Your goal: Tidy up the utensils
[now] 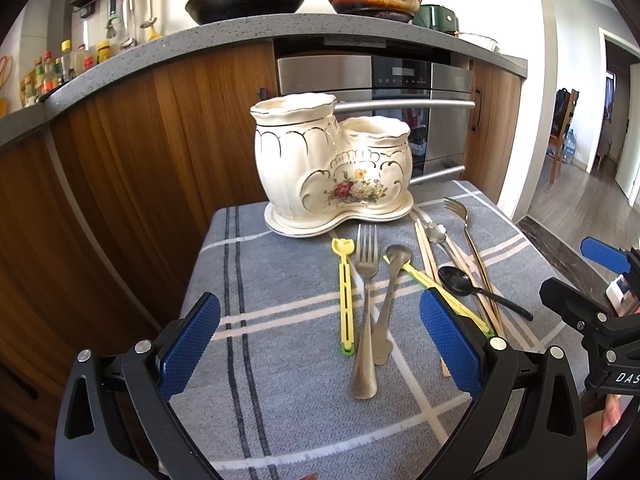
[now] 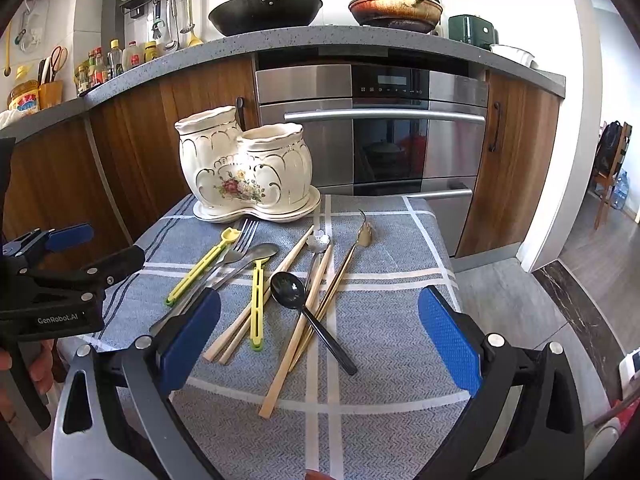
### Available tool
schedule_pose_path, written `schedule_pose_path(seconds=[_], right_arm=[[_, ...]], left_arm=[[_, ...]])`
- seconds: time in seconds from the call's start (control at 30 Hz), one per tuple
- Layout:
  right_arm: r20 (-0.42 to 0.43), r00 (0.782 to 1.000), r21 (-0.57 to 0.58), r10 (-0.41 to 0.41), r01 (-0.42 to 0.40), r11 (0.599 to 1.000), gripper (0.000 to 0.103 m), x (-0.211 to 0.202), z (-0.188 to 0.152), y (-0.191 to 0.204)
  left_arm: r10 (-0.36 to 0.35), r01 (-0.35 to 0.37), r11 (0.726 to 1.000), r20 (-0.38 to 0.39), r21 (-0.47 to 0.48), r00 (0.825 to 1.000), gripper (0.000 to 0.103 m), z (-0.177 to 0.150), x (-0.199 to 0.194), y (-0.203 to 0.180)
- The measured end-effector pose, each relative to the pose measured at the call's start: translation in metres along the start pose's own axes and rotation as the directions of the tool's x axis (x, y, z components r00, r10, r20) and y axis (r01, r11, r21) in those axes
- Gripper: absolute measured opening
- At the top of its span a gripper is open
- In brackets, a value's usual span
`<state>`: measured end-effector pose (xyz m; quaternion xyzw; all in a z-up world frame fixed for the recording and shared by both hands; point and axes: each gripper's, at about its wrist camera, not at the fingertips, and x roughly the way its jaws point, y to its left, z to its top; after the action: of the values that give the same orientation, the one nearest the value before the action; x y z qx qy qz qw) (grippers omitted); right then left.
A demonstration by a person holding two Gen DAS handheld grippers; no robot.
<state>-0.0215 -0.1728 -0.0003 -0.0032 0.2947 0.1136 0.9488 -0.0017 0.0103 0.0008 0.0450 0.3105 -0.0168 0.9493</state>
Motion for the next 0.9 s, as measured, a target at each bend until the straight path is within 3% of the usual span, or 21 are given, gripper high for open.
schedule_pose_path(seconds=[0.9], right_arm=[[-0.01, 1.0, -0.005, -0.006, 0.006, 1.0, 0.097, 0.0018, -0.0009, 0.001]], left_arm=[[0.003, -0.003, 1.0, -0.004, 0.003, 1.0, 0.099, 0.0016, -0.0002, 0.0004]])
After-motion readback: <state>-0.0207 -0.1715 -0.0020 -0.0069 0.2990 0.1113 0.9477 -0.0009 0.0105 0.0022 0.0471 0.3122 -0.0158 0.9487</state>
